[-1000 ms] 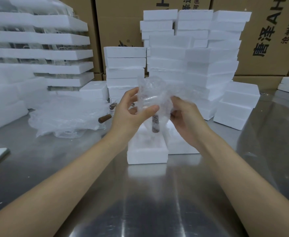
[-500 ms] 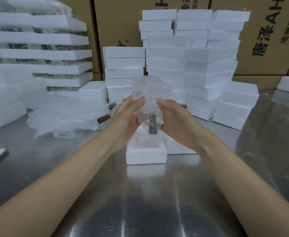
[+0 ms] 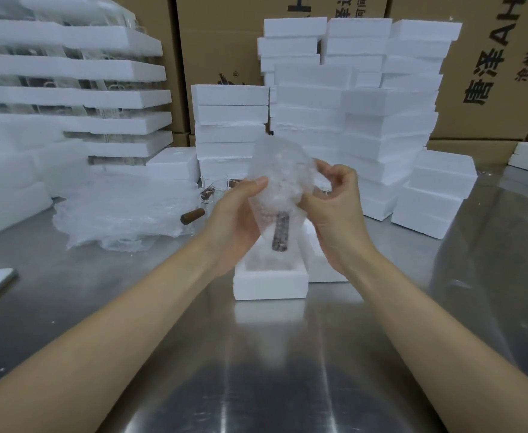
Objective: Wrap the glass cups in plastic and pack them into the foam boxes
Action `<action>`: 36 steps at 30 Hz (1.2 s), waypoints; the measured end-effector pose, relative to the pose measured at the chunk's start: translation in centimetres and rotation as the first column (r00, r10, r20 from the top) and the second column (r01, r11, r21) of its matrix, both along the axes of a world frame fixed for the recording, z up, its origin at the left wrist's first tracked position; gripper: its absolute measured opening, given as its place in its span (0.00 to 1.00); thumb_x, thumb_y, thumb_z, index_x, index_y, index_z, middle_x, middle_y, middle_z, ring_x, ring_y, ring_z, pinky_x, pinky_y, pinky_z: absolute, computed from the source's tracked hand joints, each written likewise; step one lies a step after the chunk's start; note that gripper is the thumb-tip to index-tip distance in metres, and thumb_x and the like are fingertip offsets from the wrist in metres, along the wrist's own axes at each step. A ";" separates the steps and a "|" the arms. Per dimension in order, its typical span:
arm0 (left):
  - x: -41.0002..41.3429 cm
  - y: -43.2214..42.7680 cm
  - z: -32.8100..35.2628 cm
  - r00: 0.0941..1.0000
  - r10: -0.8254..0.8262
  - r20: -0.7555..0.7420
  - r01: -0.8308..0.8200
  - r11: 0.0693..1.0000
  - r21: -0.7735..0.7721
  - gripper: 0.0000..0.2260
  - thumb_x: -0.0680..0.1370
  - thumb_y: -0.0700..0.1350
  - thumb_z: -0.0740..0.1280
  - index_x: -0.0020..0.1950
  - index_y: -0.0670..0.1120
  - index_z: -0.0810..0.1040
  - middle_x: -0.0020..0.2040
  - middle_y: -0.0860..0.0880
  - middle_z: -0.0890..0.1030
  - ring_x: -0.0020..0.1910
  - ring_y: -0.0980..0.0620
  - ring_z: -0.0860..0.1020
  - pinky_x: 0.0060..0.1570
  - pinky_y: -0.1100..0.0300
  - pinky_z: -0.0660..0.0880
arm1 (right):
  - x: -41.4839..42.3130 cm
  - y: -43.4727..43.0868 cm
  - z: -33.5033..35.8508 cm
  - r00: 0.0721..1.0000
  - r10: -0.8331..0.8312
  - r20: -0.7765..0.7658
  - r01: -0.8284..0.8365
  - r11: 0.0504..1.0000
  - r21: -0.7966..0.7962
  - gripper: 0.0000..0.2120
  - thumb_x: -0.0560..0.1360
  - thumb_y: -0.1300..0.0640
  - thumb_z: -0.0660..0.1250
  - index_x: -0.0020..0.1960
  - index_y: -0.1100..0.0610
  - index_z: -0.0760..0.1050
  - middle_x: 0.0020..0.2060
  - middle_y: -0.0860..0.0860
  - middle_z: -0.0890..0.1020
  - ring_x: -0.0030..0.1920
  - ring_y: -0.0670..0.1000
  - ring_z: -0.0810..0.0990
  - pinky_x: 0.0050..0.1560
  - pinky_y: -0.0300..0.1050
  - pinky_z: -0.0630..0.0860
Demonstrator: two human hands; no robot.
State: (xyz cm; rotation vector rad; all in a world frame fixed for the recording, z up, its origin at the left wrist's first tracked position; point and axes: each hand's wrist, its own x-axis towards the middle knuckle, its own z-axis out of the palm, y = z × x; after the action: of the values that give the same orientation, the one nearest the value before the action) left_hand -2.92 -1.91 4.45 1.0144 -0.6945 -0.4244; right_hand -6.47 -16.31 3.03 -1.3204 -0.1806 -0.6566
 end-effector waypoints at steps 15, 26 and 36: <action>-0.9 -1.2 -1.9 0.812 0.407 0.419 -0.511 0.842 0.172 0.12 0.79 0.54 0.62 0.60 0.53 0.71 0.38 0.62 0.79 0.35 0.58 0.76 0.32 0.70 0.73 | -1.2 2.4 0.7 0.976 -0.211 -0.048 0.171 0.889 -0.426 0.16 0.75 0.64 0.63 0.62 0.56 0.70 0.49 0.45 0.81 0.51 0.44 0.80 0.48 0.39 0.77; -0.2 -0.2 -0.2 0.759 0.588 0.279 -0.639 0.755 0.148 0.09 0.76 0.41 0.62 0.54 0.44 0.79 0.48 0.44 0.84 0.48 0.44 0.82 0.46 0.49 0.77 | -1.4 3.4 -0.1 1.000 -0.008 -0.026 -0.005 0.893 -0.450 0.31 0.79 0.47 0.62 0.77 0.42 0.51 0.67 0.45 0.71 0.56 0.39 0.76 0.52 0.32 0.75; 0.0 0.2 -1.0 0.560 0.593 0.579 -0.759 0.648 0.070 0.11 0.75 0.31 0.58 0.46 0.39 0.79 0.36 0.38 0.79 0.34 0.46 0.76 0.35 0.52 0.73 | -1.1 2.5 -0.8 0.970 -0.182 0.162 0.241 0.625 -0.742 0.27 0.77 0.49 0.63 0.74 0.43 0.60 0.64 0.44 0.69 0.57 0.37 0.71 0.52 0.32 0.72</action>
State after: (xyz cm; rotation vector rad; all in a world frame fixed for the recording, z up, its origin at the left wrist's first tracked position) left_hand -2.96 -1.67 3.49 1.6480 -0.6353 0.4871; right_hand -7.61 -13.85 2.22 -2.1691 -0.3952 -0.8775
